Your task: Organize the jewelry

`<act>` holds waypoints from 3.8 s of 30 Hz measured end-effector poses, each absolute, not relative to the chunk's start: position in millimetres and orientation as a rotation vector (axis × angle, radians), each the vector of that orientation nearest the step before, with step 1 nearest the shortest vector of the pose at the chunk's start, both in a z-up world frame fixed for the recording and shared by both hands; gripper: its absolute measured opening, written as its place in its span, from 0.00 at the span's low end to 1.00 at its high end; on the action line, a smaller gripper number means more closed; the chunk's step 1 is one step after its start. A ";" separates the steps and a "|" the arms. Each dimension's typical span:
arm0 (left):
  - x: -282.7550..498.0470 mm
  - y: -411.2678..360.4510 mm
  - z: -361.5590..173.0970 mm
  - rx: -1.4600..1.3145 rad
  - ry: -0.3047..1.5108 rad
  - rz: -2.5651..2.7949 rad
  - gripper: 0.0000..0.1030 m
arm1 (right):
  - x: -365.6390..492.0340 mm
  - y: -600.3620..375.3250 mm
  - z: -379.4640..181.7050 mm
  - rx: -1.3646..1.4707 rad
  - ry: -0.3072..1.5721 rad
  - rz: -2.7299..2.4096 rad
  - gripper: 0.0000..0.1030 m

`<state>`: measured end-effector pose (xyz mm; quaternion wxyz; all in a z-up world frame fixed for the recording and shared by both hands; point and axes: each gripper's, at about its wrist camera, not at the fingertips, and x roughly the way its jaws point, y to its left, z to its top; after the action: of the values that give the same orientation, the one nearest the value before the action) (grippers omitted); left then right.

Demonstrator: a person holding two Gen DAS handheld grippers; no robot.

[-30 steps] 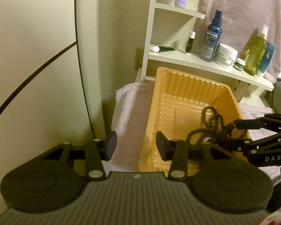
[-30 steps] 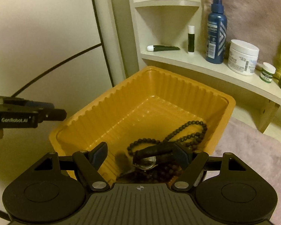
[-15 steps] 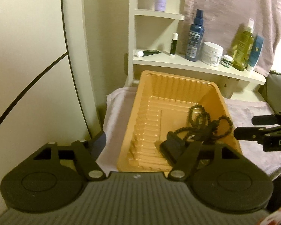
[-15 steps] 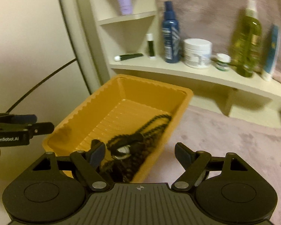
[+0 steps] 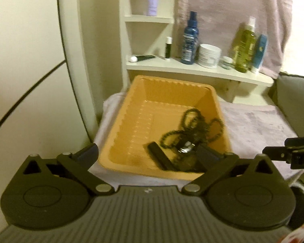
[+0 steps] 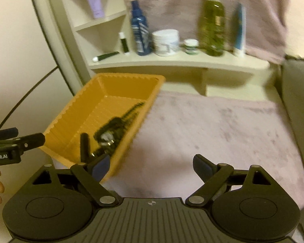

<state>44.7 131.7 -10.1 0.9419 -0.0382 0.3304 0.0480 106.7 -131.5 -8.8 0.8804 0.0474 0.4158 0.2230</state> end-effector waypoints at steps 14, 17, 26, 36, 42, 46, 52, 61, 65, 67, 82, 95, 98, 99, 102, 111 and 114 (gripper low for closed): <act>11.4 81.2 1.4 -0.042 0.690 0.029 0.99 | 57.2 -177.9 4.6 0.110 0.901 0.381 0.86; 5.5 72.1 5.7 -0.022 0.694 0.016 0.99 | 49.7 -180.0 9.3 0.120 0.903 0.382 0.86; -14.0 52.2 7.6 0.014 0.718 0.026 1.00 | 29.8 -187.4 15.2 0.116 0.898 0.363 0.86; -18.6 44.5 4.8 -0.013 0.754 0.030 1.00 | 22.3 -190.6 13.8 0.111 0.890 0.363 0.86; -18.2 43.2 6.6 -0.016 0.747 0.025 1.00 | 22.6 -192.4 13.8 0.107 0.891 0.367 0.86; -18.4 43.3 6.5 -0.017 0.746 0.020 1.00 | 22.9 -192.2 14.1 0.106 0.891 0.367 0.86; -18.7 43.8 6.9 -0.023 0.740 0.021 1.00 | 21.8 -191.0 16.8 0.095 0.886 0.369 0.86; -18.6 44.2 8.4 -0.024 0.737 0.016 1.00 | 21.7 -188.2 19.4 0.091 0.882 0.366 0.86; -18.5 44.4 8.2 -0.024 0.736 0.015 1.00 | 22.1 -187.0 19.7 0.091 0.881 0.368 0.86; -18.5 44.4 8.0 -0.023 0.736 0.014 1.00 | 21.7 -186.7 19.5 0.091 0.880 0.366 0.86; -18.5 44.7 7.9 -0.027 0.735 0.012 1.00 | 21.6 -185.8 19.3 0.092 0.879 0.365 0.86; -19.1 44.6 7.9 -0.028 0.735 0.013 1.00 | 21.3 -184.7 19.5 0.092 0.878 0.366 0.86; -19.8 45.0 7.5 -0.029 0.735 0.013 1.00 | 21.4 -184.1 19.4 0.093 0.879 0.365 0.86; -19.8 45.0 7.4 -0.029 0.735 0.013 1.00 | 21.3 -184.1 19.3 0.092 0.878 0.364 0.86; -19.9 45.1 7.3 -0.029 0.735 0.013 1.00 | 21.1 -184.3 19.1 0.093 0.879 0.364 0.86; -19.9 45.1 7.0 -0.029 0.734 0.012 1.00 | 21.0 -184.1 18.9 0.094 0.878 0.363 0.86; -19.9 45.1 6.8 -0.028 0.734 0.012 1.00 | 20.9 -184.8 18.7 0.093 0.877 0.365 0.86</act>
<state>-19.9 45.1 6.8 0.9333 -0.0139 0.3587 0.0058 20.9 -184.8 18.7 0.8882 0.0448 0.4222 0.1757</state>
